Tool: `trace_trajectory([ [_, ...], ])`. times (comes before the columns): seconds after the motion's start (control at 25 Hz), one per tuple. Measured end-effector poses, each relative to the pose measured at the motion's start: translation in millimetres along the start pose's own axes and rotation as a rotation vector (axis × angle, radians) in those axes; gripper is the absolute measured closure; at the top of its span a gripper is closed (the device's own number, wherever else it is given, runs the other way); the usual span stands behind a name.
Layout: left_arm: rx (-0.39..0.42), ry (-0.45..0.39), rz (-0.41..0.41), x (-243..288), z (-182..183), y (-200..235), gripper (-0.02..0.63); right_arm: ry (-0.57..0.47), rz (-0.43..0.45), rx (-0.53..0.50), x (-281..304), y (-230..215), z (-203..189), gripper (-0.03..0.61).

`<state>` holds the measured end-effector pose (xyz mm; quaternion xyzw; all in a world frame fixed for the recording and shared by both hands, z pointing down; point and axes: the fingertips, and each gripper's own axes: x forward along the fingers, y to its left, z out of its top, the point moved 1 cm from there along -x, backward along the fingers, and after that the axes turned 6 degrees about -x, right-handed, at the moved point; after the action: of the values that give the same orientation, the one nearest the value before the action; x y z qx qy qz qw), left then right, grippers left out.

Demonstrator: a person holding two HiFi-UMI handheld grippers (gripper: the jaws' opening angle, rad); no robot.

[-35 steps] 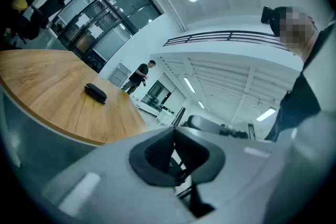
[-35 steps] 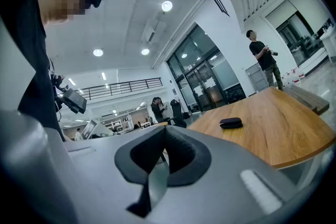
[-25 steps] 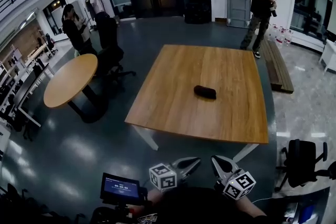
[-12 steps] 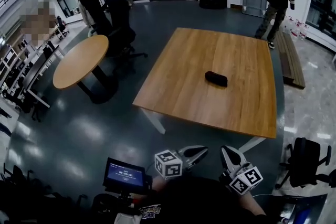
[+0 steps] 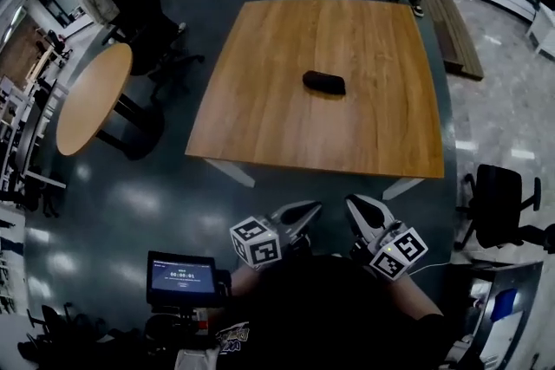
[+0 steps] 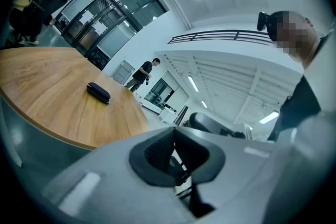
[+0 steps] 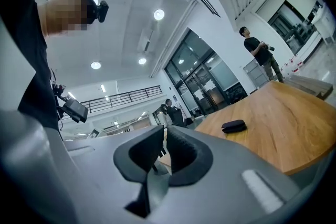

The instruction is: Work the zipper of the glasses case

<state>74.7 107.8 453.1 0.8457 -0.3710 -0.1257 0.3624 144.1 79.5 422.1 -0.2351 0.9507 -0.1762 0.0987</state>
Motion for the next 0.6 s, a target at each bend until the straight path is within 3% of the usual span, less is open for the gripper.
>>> trace_trajectory([
  [0.32,-0.046,0.036,-0.075,45.3,43.6,56.7,0.611,0.004,-0.142,0.026,42.1,-68.8,5.7,0.554],
  [0.6,-0.061,0.044,-0.109,42.6,97.4,115.0,0.611,0.091,-0.188,0.038,117.4,-131.5,-9.0,0.490],
])
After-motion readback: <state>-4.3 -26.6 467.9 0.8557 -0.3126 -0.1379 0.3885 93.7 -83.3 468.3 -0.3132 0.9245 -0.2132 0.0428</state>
